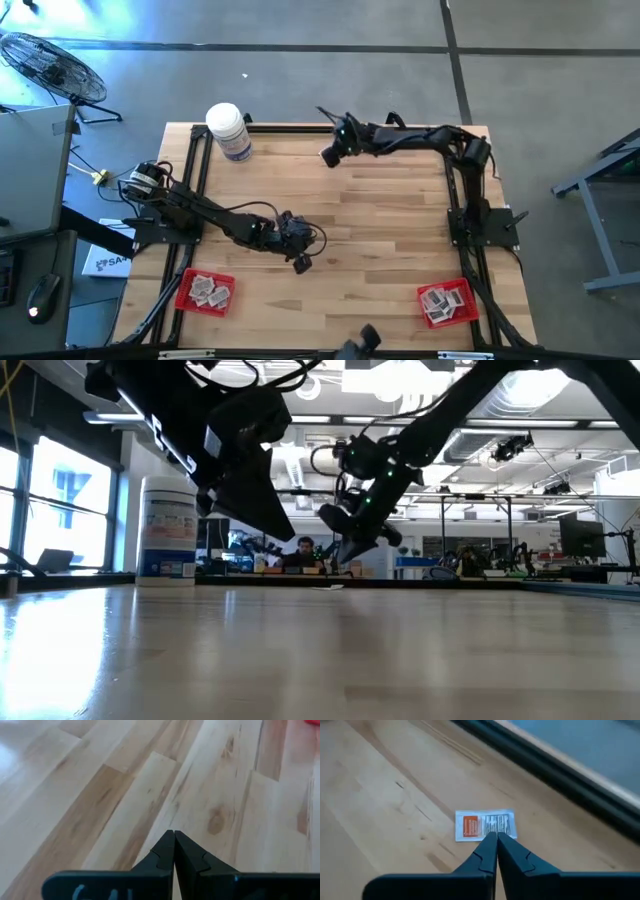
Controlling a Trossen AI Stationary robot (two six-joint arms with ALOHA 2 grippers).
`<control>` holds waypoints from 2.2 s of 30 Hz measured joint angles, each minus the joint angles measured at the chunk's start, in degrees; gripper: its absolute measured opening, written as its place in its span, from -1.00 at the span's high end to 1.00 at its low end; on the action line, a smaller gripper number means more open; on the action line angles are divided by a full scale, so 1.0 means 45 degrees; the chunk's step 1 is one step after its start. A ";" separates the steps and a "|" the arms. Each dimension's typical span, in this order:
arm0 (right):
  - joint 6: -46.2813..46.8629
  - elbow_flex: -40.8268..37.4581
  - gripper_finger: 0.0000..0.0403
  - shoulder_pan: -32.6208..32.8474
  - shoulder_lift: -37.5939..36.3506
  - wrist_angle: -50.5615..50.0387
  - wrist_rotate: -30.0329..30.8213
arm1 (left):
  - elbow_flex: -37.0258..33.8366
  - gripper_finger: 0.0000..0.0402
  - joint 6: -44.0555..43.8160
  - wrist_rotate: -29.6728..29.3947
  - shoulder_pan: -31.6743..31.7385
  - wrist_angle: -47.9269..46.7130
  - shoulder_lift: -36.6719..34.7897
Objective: Pick & Place First Aid Supplies
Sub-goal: Put the ointment pack into the left red bin
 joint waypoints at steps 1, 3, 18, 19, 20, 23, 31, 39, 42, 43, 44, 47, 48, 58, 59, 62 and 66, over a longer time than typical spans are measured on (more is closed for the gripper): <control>0.0294 0.0155 0.95 -0.0190 0.0112 -0.0204 -0.0398 | 0.0000 0.99 0.0014 0.0128 0.0000 -0.0026 0.0000; 0.1085 0.0309 0.89 -0.0567 0.0288 -0.0277 -0.1214 | 0.0000 0.99 0.0275 0.0181 0.0000 -0.0031 0.0002; 0.3738 0.0389 0.27 -0.1554 0.1393 0.0433 -0.2787 | 0.0000 0.99 0.1551 -0.2024 0.0010 0.0224 -0.0005; 0.3860 0.0389 0.27 -0.1564 0.1393 0.0518 -0.2998 | 0.0000 0.99 0.1775 -0.2146 0.0010 0.0224 -0.0005; 0.3920 0.0396 0.27 -0.1564 0.1385 0.0691 -0.3239 | 0.0000 0.99 0.2039 -0.2222 0.0010 0.0224 -0.0005; 0.3941 0.0387 0.30 -0.1597 0.1330 0.0661 -0.3467 | 0.0000 0.99 0.2658 -0.2367 0.0010 0.0241 -0.0010; 0.1774 0.0346 0.41 -0.1724 0.1354 0.1009 -0.3462 | 0.0005 0.99 0.3115 -0.2529 0.0010 0.0754 -0.0010; 0.0977 0.2033 0.41 -0.1703 0.2309 -0.0077 -0.3516 | 0.0005 0.99 0.3098 -0.2466 0.0010 0.1053 -0.0012; 0.0588 0.3489 0.41 -0.1700 0.2899 -0.2377 -0.3595 | 0.0008 0.99 0.3093 -0.2464 0.0010 0.1246 -0.0015; 0.0398 0.3898 0.41 -0.1700 0.3052 -0.2975 -0.3516 | 0.0015 0.99 0.3093 -0.2461 0.0010 0.1260 -0.0015; 0.0195 0.4267 0.41 -0.1670 0.3160 -0.3469 -0.3388 | 0.0012 0.99 0.3093 -0.2459 0.0005 0.1273 -0.0015; -0.0101 0.4745 0.41 -0.1632 0.3331 -0.4389 -0.3149 | 0.0015 0.99 0.3093 -0.2442 0.0000 0.1268 -0.0015; -0.0089 0.4715 0.41 -0.1632 0.3346 -0.4430 -0.3147 | 0.0015 0.99 0.3093 -0.2442 0.0000 0.1263 -0.0015; 0.0584 0.4543 0.41 -0.1729 0.3336 -0.5109 -0.2667 | 0.0015 0.99 0.3088 -0.2247 0.0000 0.1133 -0.0015; 0.0580 0.4542 0.41 -0.1729 0.3332 -0.5190 -0.2618 | 0.0012 0.99 0.3088 -0.2140 0.0000 0.1137 -0.0015; 0.0392 0.4549 0.41 -0.1717 0.3305 -0.5751 -0.2345 | 0.0012 0.99 0.3088 -0.2034 0.0000 0.1135 -0.0015; -0.0380 0.4555 0.41 -0.1592 0.3145 -0.7072 -0.1830 | 0.0015 0.99 0.3088 -0.2029 0.0000 0.1122 -0.0015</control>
